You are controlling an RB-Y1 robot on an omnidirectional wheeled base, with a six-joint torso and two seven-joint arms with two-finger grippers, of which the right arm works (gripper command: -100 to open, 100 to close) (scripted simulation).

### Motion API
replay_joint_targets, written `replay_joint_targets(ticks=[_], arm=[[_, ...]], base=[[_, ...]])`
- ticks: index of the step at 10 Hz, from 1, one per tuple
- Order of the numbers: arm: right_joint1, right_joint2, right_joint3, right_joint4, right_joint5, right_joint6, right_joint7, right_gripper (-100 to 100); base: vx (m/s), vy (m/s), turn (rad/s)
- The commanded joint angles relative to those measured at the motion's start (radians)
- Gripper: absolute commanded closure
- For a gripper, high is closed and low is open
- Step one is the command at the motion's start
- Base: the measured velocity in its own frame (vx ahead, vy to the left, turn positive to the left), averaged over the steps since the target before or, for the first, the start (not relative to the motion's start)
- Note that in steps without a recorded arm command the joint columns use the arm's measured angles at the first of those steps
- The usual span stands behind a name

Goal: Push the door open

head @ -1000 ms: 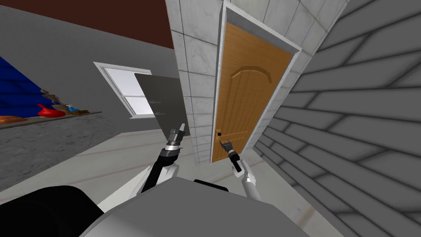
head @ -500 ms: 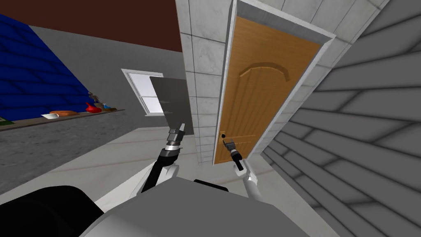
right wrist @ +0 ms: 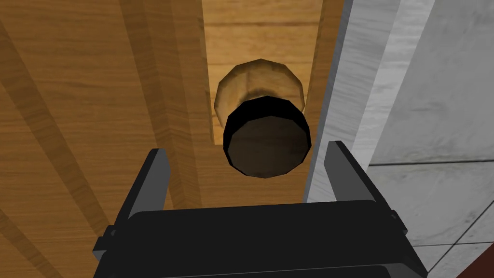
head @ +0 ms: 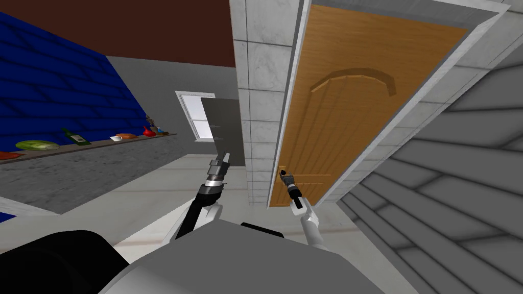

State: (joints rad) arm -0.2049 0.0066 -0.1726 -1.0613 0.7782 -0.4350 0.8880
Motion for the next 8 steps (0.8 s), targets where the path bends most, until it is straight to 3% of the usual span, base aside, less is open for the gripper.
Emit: replay_joint_targets(ticks=[1,2,3,4,8], arm=[[-0.014,0.017,-0.030,0.020,-0.029,0.008,0.038,-100],[-0.020,0.029,-0.044,0.028,-0.042,0.013,0.055,-100],[-0.017,0.024,-0.036,0.025,-0.033,0.008,0.045,-100],[-0.017,0.024,-0.036,0.025,-0.033,0.008,0.045,100],[-0.017,0.024,-0.036,0.025,-0.033,0.008,0.045,100]], base=[[0.065,-0.012,0.212],[0.065,-0.015,0.219],[0.029,-0.010,0.038],[-0.004,0.002,-0.033],[-0.005,0.003,0.000]])
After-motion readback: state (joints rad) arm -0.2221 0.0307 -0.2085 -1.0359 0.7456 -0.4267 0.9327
